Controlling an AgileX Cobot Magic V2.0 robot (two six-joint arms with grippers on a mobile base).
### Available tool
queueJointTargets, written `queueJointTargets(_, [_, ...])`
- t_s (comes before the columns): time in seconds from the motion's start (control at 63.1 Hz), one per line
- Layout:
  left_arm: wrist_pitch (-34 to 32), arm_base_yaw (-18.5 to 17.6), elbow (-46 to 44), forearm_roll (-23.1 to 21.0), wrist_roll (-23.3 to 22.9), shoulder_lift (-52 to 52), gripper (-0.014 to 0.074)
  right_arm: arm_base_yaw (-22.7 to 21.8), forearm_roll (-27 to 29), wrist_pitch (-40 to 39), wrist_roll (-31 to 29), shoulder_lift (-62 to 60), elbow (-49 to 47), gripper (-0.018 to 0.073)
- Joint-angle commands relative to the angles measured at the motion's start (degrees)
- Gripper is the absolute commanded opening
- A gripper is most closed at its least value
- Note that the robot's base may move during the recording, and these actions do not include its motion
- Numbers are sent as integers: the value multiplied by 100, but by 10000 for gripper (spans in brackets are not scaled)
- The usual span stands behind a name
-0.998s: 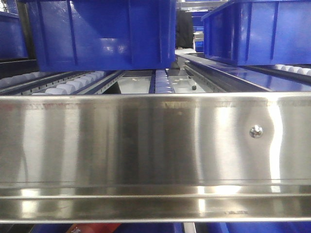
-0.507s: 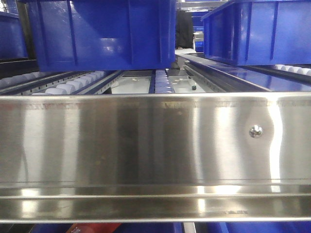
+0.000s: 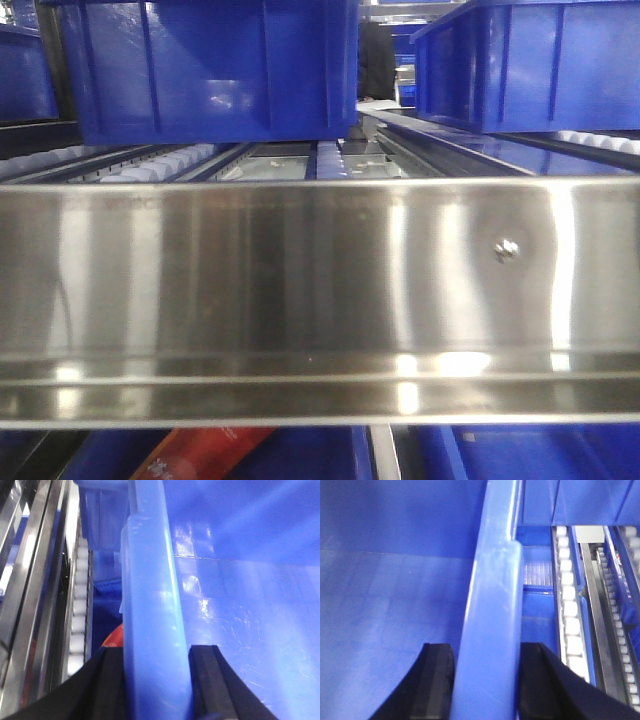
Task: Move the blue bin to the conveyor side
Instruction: 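Lift the blue bin with both grippers and pull it off the rack, then hold the blue bin with both grippers while driving to the conveyor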
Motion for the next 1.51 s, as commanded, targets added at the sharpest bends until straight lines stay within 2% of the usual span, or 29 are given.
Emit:
queueJointTargets(0.0, [-532, 23, -71, 317, 84, -126, -20, -31, -457, -559, -123, -131, -62, -81])
queueJointTargets(1.489, [-532, 23, -71, 331, 84, -251, -20, -31, -457, -833, -123, -131, -62, -81])
